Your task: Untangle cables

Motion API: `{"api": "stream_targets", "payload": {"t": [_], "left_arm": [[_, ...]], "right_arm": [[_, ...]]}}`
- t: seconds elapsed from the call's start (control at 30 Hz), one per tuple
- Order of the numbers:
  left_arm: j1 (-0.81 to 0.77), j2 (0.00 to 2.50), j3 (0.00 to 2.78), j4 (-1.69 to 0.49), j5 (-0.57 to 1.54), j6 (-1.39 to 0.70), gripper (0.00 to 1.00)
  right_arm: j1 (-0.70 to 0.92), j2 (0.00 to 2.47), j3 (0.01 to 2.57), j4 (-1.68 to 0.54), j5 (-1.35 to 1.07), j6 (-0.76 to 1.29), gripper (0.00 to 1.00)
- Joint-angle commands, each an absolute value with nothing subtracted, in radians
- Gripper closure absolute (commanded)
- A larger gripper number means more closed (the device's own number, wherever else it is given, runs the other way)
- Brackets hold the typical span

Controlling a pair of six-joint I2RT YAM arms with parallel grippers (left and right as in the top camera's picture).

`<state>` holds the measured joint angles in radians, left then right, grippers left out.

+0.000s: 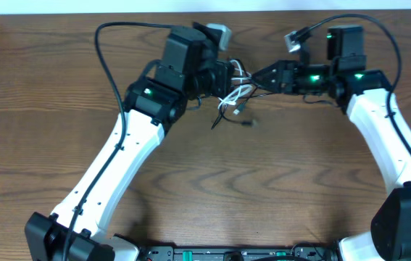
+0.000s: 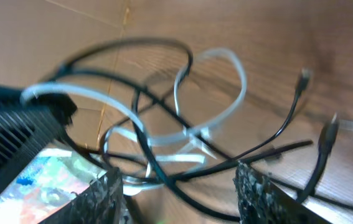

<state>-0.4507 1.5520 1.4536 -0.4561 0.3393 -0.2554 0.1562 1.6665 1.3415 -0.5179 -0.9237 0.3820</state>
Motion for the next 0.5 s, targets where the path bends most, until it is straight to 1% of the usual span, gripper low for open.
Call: {"api": "stream_targets", "payload": {"t": [0.0,0.17,0.3,0.4,0.47], "left_arm": [[-0.426,1.535,1.463,-0.442,0.351,-0.383,0.93],[-0.426,1.535,1.463,-0.446,0.352,-0.384,0.92],[-0.426,1.535,1.463,-0.44,0.355,-0.384,0.92],[-0.426,1.535,1.463,-0.423,0.355,-0.384,0.92],[-0.421,1.532,1.463,-0.407,0.355,-0.399,0.93]], "right_arm": [[0.211,1.663,1.352,-0.506,-0.838,0.519,0.47],[0.288,1.674,1.352,-0.424,-0.783,0.615,0.47],[0.337,1.699,1.352,-0.411,-0.68,0.693,0.48],[0.364,1.732,1.352,-0.425,-0.614,0.766,0.57],[0.377,1.757,1.352,-0.448,-0.555,0.815,0.6]]}}
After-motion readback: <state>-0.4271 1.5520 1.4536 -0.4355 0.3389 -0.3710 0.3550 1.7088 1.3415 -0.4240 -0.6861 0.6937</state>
